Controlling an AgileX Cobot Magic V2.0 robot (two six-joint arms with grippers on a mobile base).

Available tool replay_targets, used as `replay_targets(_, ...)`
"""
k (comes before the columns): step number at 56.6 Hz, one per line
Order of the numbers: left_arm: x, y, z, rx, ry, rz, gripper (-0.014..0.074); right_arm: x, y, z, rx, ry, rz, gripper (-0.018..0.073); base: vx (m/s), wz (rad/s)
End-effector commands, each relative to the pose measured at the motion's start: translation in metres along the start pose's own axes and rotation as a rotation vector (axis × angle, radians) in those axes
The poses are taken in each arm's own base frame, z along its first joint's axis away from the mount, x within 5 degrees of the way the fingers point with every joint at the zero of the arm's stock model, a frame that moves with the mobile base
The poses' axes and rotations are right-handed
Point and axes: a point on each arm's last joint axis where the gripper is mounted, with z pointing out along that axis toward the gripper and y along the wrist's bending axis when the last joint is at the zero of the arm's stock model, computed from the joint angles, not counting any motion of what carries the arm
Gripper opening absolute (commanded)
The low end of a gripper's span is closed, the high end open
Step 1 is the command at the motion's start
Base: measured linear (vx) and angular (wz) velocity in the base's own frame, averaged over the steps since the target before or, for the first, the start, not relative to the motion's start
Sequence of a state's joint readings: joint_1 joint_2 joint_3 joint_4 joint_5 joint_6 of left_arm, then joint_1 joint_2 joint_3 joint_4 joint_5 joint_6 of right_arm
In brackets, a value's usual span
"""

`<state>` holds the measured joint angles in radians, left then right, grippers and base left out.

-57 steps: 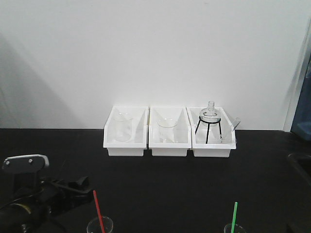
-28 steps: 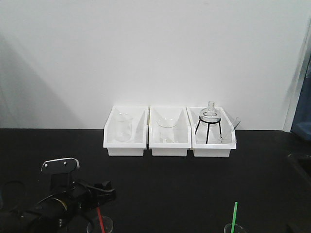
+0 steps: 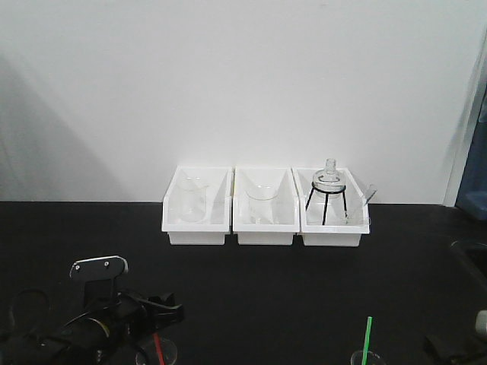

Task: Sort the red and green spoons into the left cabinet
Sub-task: 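Close the left gripper on the red spoon and the right on the green spoon, then lift both spoons up out of their beakers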

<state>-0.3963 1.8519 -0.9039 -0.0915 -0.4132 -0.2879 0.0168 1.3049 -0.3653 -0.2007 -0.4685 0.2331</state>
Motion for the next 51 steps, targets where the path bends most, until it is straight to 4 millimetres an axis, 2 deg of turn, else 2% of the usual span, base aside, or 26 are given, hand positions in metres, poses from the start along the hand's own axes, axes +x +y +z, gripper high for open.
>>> replay_targets(1,-0.028,-0.011,-0.008,0.053,-0.14,-0.009,0.0357,-0.028,0.006,0.015,-0.078,-0.142,-0.042,0.0426,0.0,0.0)
replay_targets(2,-0.028,-0.011,-0.008,0.053,-0.14,-0.009,0.0344,-0.029,0.007,0.017,-0.087,-0.145,-0.041,0.0426,0.0,0.0)
replay_targets(3,-0.028,-0.012,-0.008,0.053,-0.142,-0.009,0.0247,-0.032,0.009,0.034,-0.138,-0.132,0.031,0.0426,0.0,0.0)
replay_targets(10,-0.029,-0.012,-0.008,0.057,-0.155,-0.008,0.0146,-0.031,0.013,0.051,-0.206,-0.117,0.057,0.0426,0.0,0.0)
replay_targets(17,-0.03,-0.012,-0.008,0.06,-0.164,-0.008,0.0088,-0.027,0.018,0.065,-0.272,-0.095,0.057,0.0426,0.0,0.0)
replay_targets(29,-0.031,-0.012,-0.008,0.062,-0.172,-0.008,0.0073,-0.021,0.018,0.088,-0.301,-0.075,0.076,0.0426,0.0,0.0)
replay_targets(41,-0.032,-0.013,-0.008,0.066,-0.185,-0.008,0.0073,-0.018,0.019,0.1,-0.323,-0.078,0.089,0.0426,0.0,0.0)
replay_targets(51,-0.032,-0.013,-0.008,0.066,-0.187,-0.007,0.0073,-0.009,0.031,0.108,-0.36,-0.044,0.1,0.0424,0.0,0.0)
